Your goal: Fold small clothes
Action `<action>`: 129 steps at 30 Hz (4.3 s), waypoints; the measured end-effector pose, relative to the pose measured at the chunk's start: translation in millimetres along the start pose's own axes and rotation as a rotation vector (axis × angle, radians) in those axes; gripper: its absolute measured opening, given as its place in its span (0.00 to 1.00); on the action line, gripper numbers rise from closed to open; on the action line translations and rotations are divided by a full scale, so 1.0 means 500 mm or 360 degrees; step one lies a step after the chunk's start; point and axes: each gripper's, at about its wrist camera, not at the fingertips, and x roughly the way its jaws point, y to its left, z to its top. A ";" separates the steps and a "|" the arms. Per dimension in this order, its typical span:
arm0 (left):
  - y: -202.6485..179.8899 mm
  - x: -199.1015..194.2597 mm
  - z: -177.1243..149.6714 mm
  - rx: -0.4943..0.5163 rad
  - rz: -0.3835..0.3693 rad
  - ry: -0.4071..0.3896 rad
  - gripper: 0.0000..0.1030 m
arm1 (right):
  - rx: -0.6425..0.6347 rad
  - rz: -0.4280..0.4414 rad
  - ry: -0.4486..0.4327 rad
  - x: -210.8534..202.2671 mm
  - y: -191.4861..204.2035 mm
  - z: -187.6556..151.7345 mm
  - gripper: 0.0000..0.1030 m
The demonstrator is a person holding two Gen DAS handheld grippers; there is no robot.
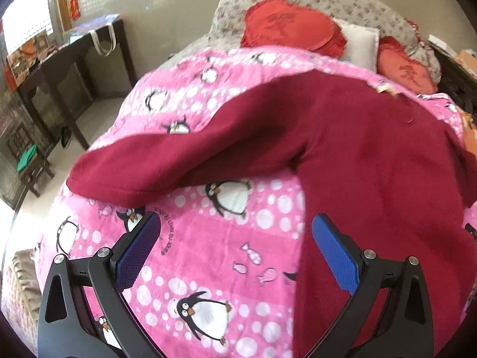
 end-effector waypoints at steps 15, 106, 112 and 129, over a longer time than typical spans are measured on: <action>-0.124 -0.065 0.032 0.0141 -0.0175 -0.0090 0.99 | -0.0072 0.0078 -0.0164 -0.250 0.072 0.014 0.99; 0.223 0.099 0.047 -0.0373 0.0214 0.0171 0.99 | -0.0448 0.0605 -0.0020 -0.199 0.540 0.080 0.99; 0.335 0.116 0.040 -0.0687 0.0198 0.0216 0.99 | -0.0454 0.0617 0.0001 -0.191 0.552 0.078 0.99; 0.405 0.174 0.041 -0.0846 0.0292 0.0225 0.96 | -0.0495 0.0612 0.0044 -0.173 0.576 0.072 0.99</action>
